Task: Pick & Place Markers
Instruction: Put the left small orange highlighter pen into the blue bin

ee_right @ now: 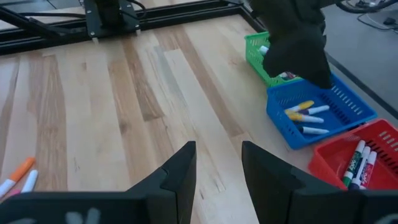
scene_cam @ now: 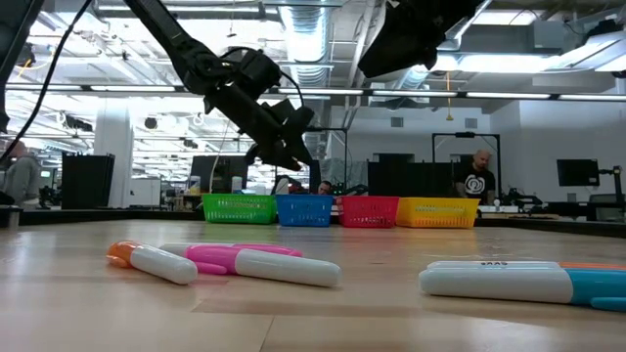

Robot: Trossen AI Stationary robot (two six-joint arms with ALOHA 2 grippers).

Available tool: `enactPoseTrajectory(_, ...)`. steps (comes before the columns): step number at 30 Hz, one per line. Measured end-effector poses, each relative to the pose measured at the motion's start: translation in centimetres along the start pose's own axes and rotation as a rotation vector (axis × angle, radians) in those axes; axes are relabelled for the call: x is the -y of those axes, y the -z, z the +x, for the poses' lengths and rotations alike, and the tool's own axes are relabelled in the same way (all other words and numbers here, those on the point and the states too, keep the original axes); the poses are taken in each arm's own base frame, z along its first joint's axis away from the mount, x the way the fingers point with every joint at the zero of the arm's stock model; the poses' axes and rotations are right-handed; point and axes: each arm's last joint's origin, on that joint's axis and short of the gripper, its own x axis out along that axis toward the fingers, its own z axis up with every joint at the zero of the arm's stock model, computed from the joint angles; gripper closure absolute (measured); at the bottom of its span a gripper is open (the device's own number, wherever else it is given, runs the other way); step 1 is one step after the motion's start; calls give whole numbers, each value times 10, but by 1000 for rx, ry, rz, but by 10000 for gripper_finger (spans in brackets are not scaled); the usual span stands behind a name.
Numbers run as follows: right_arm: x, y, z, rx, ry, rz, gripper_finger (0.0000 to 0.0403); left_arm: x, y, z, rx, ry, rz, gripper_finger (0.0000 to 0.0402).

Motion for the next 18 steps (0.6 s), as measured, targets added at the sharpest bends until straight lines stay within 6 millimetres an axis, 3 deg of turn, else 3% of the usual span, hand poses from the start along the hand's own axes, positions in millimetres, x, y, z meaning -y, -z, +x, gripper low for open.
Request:
enactPoseTrajectory(7, -2, 1, -1, -1, -6, 13, 285, 18, 1, -16, -105, 285, 92, 207)
enactPoseTrajectory(14, -12, 2, -5, 2, -37, -6, 285, 54, 1, -75, -205, 480, 487, 220)
enactPoseTrajectory(18, -18, 4, -8, 3, -58, -20, 285, 74, 8, -108, -170, 565, 638, 226)
